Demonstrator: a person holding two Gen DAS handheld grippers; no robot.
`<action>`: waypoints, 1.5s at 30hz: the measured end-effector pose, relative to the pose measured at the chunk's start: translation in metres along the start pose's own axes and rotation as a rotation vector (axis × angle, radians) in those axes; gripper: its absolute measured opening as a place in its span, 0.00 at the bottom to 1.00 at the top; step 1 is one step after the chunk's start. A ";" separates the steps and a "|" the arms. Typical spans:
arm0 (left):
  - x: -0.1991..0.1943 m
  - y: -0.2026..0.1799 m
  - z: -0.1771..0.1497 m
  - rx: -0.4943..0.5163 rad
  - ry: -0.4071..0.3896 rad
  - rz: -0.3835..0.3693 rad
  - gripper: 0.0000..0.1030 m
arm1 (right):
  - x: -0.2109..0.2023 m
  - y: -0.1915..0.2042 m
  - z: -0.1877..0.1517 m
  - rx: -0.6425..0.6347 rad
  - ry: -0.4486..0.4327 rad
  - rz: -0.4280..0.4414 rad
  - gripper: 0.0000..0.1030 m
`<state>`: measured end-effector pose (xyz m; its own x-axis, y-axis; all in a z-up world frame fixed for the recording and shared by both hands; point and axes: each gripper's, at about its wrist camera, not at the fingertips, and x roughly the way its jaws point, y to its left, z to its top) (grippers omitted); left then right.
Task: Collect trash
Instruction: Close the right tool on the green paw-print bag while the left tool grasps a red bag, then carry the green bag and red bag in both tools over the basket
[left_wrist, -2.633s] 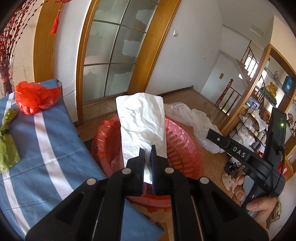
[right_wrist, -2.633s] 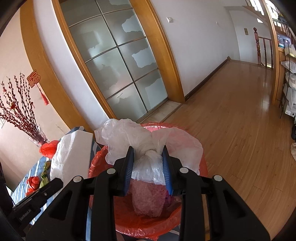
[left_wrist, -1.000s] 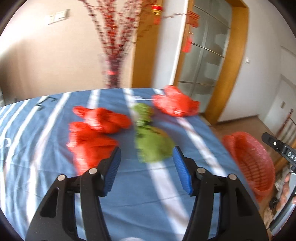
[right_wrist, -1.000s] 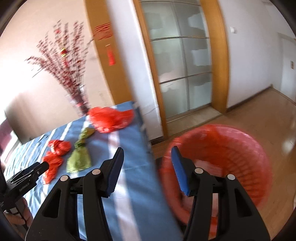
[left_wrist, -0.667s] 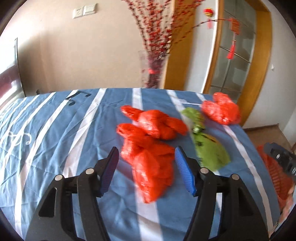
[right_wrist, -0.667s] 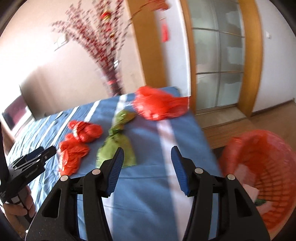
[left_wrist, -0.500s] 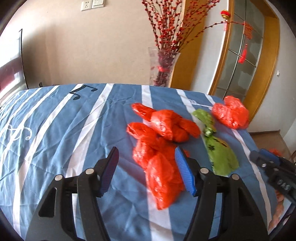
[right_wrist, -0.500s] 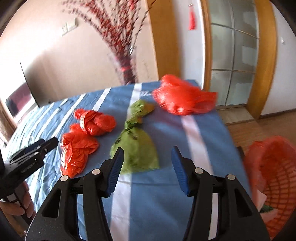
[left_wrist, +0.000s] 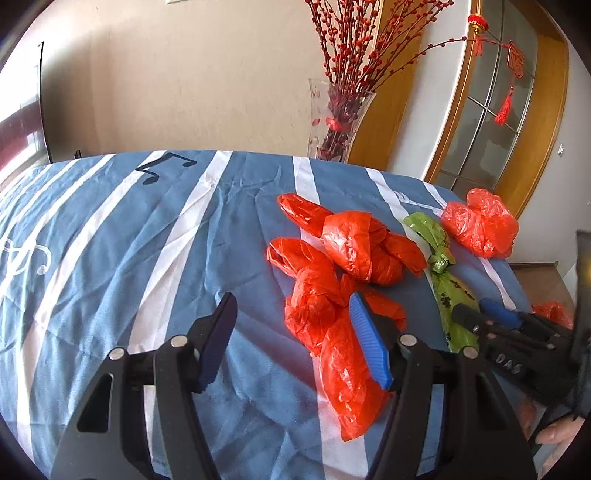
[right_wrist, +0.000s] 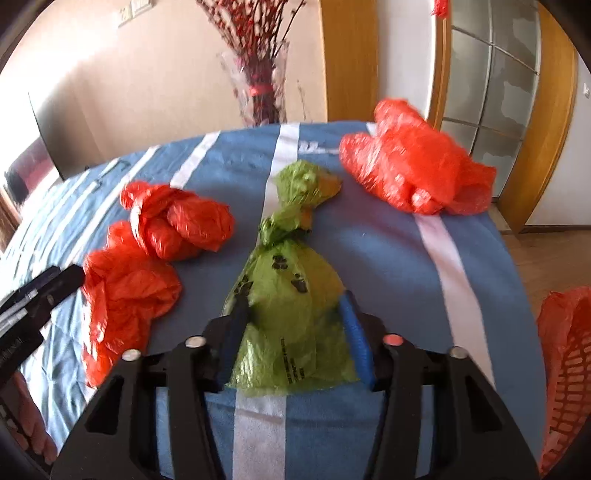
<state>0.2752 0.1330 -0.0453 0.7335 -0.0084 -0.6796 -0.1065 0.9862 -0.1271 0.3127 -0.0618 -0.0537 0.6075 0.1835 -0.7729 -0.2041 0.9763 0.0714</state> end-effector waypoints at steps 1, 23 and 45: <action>0.001 0.000 0.000 0.000 0.004 -0.003 0.61 | -0.002 0.000 0.000 -0.004 -0.008 0.002 0.27; 0.030 -0.023 -0.011 0.008 0.125 -0.066 0.25 | -0.076 -0.022 -0.024 -0.006 -0.127 0.066 0.02; -0.086 -0.060 -0.018 0.084 -0.046 -0.180 0.22 | -0.158 -0.051 -0.051 0.021 -0.271 0.040 0.02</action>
<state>0.2065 0.0717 0.0079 0.7656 -0.1796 -0.6177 0.0837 0.9799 -0.1812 0.1877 -0.1469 0.0322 0.7830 0.2433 -0.5725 -0.2178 0.9693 0.1141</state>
